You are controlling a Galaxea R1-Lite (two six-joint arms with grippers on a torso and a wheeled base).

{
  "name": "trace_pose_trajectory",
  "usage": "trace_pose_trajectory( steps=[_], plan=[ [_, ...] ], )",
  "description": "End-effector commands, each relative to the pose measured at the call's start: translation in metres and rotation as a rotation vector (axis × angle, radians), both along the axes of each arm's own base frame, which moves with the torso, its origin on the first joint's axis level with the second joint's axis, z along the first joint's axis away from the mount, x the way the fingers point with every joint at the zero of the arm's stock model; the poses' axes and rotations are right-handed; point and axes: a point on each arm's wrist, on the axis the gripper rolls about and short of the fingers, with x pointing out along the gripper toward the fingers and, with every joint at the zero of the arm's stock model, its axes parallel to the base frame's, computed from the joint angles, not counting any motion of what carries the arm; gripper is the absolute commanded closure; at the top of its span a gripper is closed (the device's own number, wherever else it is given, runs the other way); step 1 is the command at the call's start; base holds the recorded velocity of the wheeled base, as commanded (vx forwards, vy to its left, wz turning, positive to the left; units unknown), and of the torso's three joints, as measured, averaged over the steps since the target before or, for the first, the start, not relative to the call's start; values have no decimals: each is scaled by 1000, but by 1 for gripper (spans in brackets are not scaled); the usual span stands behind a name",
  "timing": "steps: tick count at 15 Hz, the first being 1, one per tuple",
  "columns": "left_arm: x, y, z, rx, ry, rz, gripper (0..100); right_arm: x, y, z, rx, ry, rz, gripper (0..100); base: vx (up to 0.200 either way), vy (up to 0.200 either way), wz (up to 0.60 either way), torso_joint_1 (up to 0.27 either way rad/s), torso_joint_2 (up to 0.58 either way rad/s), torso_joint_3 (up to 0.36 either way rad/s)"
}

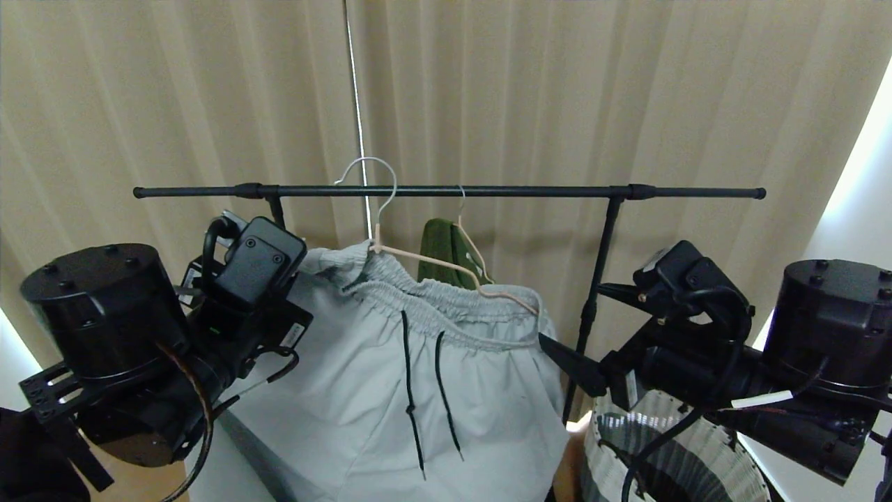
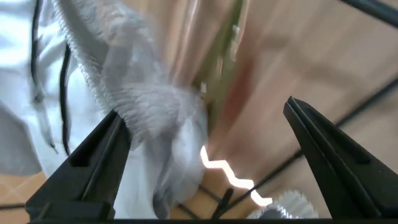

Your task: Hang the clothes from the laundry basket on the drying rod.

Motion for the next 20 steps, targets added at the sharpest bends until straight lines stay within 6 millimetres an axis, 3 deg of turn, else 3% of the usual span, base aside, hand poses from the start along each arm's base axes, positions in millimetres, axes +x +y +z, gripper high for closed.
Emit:
trace_pose_trajectory(
  steps=[1,4,11,20],
  plan=[
    [6,-5,-8,0,17,7,100,1,2,3,-12,-24,21,0,0,0,0,0,0,0],
    [5,-9,-9,-23,15,-8,100,7,14,6,-28,-36,54,0,0,0,0,0,0,0],
    [-8,-28,-6,-65,-2,-98,100,50,47,10,-55,-96,54,0,0,0,0,0,0,0],
    [-21,-42,-6,-96,1,-178,100,59,53,12,-58,-116,50,0,0,0,0,0,0,0]
  ],
)
